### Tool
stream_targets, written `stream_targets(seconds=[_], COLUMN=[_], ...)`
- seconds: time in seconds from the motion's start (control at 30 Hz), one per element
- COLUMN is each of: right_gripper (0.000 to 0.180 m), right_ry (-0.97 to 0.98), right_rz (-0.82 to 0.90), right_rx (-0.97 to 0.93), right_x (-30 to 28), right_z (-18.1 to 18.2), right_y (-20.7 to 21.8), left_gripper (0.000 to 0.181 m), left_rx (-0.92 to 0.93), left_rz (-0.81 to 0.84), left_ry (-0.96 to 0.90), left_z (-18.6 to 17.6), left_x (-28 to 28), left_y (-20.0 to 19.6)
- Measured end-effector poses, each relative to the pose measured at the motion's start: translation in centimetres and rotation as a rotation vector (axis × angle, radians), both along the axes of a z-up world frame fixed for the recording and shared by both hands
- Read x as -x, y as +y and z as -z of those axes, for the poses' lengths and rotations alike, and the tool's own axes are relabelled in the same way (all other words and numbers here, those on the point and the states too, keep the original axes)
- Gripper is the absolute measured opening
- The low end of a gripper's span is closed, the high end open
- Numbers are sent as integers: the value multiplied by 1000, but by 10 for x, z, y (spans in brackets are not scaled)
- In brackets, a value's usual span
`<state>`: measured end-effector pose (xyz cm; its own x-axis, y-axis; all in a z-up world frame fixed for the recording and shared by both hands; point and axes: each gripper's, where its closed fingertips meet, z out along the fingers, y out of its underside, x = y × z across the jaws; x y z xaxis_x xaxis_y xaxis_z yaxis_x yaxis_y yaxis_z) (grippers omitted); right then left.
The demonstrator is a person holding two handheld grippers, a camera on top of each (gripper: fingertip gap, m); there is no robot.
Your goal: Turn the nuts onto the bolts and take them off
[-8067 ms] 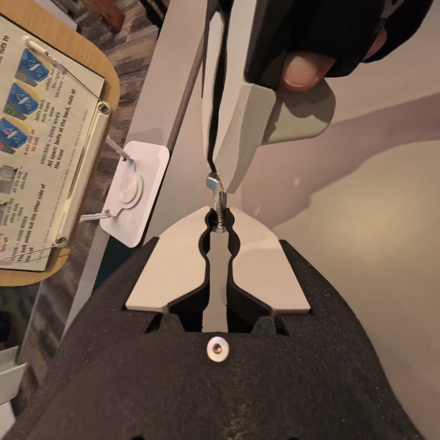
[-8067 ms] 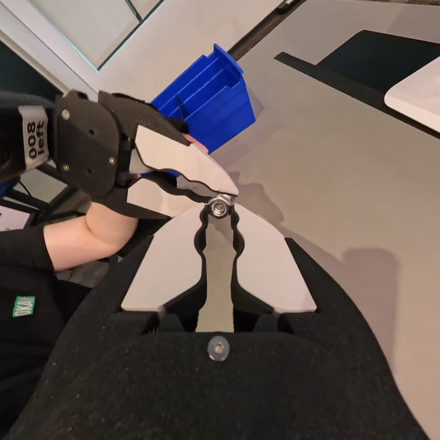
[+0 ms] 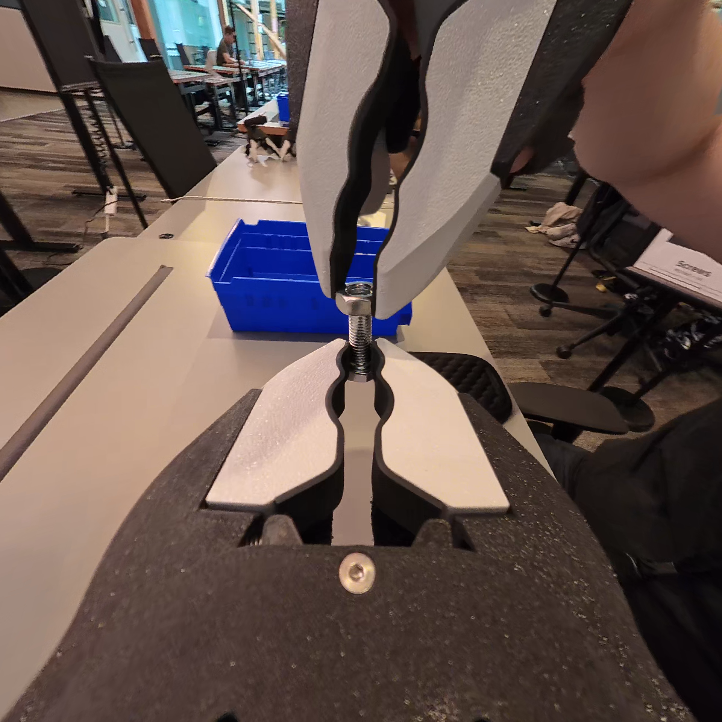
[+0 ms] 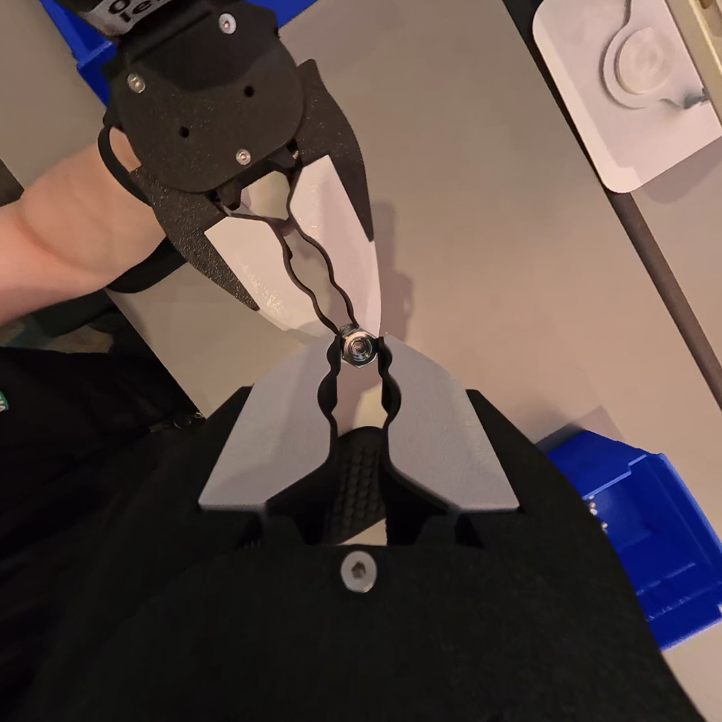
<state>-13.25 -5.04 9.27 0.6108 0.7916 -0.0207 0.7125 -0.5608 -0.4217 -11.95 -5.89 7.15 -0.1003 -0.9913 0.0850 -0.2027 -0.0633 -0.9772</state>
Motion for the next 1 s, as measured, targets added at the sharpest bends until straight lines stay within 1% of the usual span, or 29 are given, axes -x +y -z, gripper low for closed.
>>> stream_targets(seconds=[0.17, 0.27, 0.37, 0.47, 0.53, 0.57, 0.67, 0.7, 0.73, 0.87, 1.0], right_gripper=[18, 19, 26, 28, 30, 30, 37, 33, 33, 30, 28], right_ry=[14, -3, -25, -14, -53, -77, -101, -94, -80, -22, -7], right_rz=[44, 4, -44, -114, -212, -287, -645, -729, -783, -823, -851], right_rx=[3, -12, -35, -82, -131, -145, -166, -166, -166, -154, -89], right_x=[-1, 1, 2, 6, 2, -1, -4, -5, -4, 5, 9], right_z=[-1, 0, -1, -12, -21, -24, -25, -23, -22, -19, -12], right_y=[4, 2, 2, 1, 0, -2, -30, -38, -44, -51, -60], left_gripper=[9, 9, 9, 9, 9, 9, 9, 9, 9, 9, 9], left_rx=[-3, 8, 17, 19, 24, 23, 22, 19, 15, 10, -7], left_rz=[-29, 1, 29, 64, 113, 144, 239, 268, 288, 364, 375], left_ry=[5, -10, -21, -18, -18, -19, -26, -30, -35, -43, -43], left_z=[-1, -3, -5, -4, -3, -2, -2, -3, -3, -5, -6], left_x=[-1, 0, 1, 2, 4, 5, 9, 10, 11, 13, 13], left_y=[3, -1, -6, -10, -16, -20, -35, -40, -44, -58, -62])
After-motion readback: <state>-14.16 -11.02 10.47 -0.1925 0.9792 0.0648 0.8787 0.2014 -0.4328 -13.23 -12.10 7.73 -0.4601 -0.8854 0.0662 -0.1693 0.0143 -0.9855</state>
